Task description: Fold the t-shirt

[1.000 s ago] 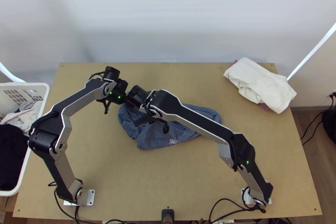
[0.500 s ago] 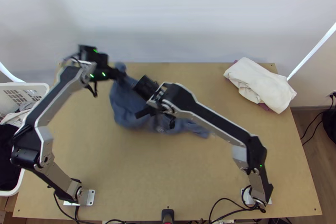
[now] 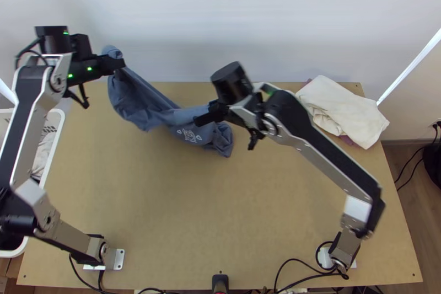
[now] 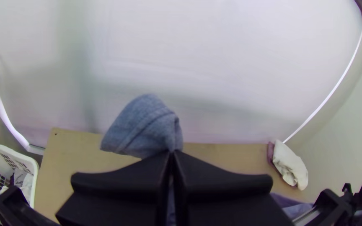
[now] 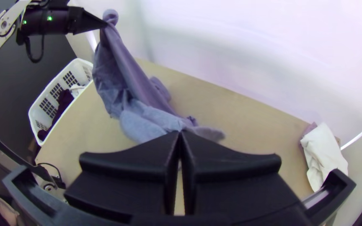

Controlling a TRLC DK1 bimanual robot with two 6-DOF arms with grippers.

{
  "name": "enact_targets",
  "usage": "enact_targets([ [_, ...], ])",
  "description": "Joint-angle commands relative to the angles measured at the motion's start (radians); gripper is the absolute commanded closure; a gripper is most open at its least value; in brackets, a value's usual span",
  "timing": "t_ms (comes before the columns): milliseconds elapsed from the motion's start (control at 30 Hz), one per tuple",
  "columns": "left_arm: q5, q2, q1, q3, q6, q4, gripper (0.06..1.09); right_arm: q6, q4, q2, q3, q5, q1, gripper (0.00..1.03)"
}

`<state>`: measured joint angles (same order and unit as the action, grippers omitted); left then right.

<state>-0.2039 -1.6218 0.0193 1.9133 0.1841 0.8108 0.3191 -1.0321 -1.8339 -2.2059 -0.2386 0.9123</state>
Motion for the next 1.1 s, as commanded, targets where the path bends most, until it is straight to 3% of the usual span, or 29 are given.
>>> enact_targets([
  [0,0.006,0.119,-0.007,0.041,0.025,0.050,1.05,-0.028,0.009,0.101,-0.003,-0.007,0.011,1.00],
  [567,0.011,0.505,-0.042,0.012,0.074,0.074,1.05,-0.075,0.029,0.329,0.002,-0.007,0.008,1.00],
  [833,0.011,0.662,-0.041,0.021,0.189,0.068,1.05,-0.089,0.033,0.433,0.002,-0.007,0.010,1.00],
  [1067,0.011,0.729,-0.042,0.013,0.207,0.076,1.05,-0.089,0.033,0.510,0.063,-0.004,-0.001,1.00],
])
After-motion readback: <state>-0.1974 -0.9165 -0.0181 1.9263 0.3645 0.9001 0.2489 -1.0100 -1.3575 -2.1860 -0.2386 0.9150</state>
